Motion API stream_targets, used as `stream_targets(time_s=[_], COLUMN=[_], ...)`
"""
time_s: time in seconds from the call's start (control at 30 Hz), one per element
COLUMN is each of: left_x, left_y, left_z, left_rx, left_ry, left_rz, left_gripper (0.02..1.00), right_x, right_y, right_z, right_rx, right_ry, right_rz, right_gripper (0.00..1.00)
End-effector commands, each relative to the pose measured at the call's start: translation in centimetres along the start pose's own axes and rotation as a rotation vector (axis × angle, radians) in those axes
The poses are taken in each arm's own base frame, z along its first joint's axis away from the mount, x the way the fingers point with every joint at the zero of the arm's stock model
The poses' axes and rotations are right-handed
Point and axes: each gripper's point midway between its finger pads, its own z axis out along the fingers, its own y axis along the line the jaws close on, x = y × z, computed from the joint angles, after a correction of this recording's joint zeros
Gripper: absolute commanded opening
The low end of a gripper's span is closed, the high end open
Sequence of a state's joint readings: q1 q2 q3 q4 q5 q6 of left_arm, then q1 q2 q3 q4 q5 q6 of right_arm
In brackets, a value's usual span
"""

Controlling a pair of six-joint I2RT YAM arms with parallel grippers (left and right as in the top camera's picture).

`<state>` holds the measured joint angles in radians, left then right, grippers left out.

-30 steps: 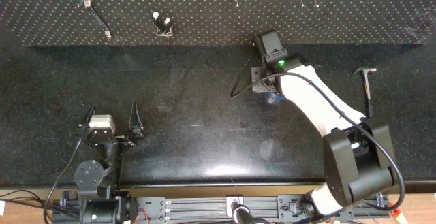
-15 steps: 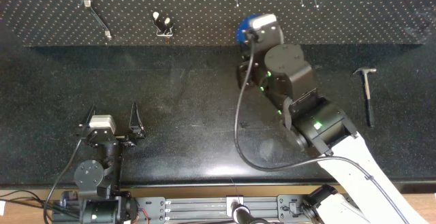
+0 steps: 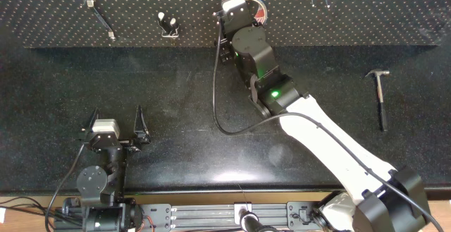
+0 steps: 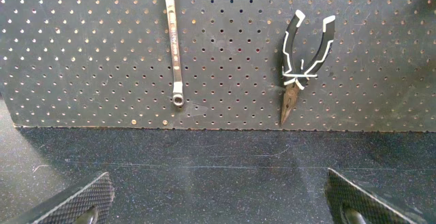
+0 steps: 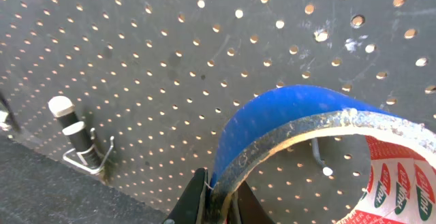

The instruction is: Place Tools Onto Pegboard

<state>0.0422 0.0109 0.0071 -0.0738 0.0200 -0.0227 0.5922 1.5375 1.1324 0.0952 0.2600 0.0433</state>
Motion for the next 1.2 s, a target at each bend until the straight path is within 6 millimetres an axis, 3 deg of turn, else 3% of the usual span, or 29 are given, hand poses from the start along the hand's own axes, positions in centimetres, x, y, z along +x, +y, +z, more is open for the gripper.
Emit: stream_targets(time_s=[0.03,0.3,0.53,0.57,0.6,0.63,0.67,0.77,0.83,0.9,0.97,1.0,1.1,1.2], left_x=[0.1,0.1,0.1,0.1,0.1,0.1,0.1,0.1,0.1,0.1,0.1,0.1,0.1,0.1], left_y=[-0.3,-0.3,-0.3,-0.3,-0.3,-0.3,-0.3,-0.3,-0.3,-0.3,-0.3,-0.3,-0.3,-0.3], left_z=[0.0,0.0,0.0,0.0,0.0,0.0,0.0,0.0,0.0,0.0,0.0,0.0,0.0,0.0], left_rx=[0.016,0.016,0.016,0.016,0.016,0.016,0.016,0.016,0.016,0.016,0.016,0.016,0.016,0.016], left_ry=[0.001,0.001,0.001,0.001,0.001,0.001,0.001,0.001,0.001,0.001,0.001,0.001,0.001,0.001], left_rz=[0.013,0.013,0.013,0.013,0.013,0.013,0.013,0.013,0.014,0.013,0.014,0.013,0.013,0.014], left_gripper=[0.996,0.996,0.993,0.996,0.996,0.993,0.996,0.996,0.996,0.996,0.996,0.996,0.993,0.996], right_x=[0.0,1.1,1.1,1.1,1.0,0.8,0.5,-0.9,-1.8,-2.1,-2.1,-1.9,-0.7,2.0], right_y=[-0.5,-0.5,-0.2,0.2,0.6,1.3,1.8,2.1,1.2,-1.2,-3.3,-5.3,-8.5,-11.7], right_z=[1.6,4.1,4.9,4.9,4.9,4.7,4.6,2.2,-0.7,-4.4,-6.7,-8.4,-10.7,-12.1], right_rx=[0.065,0.078,0.077,0.052,0.028,-0.016,-0.046,-0.103,-0.105,-0.078,-0.045,-0.008,0.06,0.14], right_ry=[-0.025,-0.054,-0.079,-0.081,-0.083,-0.089,-0.095,-0.08,-0.041,0.016,0.048,0.073,0.128,0.167], right_rz=[-0.009,0.004,0.012,0.011,0.01,0.009,0.009,0.003,-0.004,-0.005,0.001,0.012,0.031,0.064], right_gripper=[0.075,0.073,0.077,0.597,0.851,0.941,0.943,0.947,0.947,0.95,0.95,0.95,0.952,0.954])
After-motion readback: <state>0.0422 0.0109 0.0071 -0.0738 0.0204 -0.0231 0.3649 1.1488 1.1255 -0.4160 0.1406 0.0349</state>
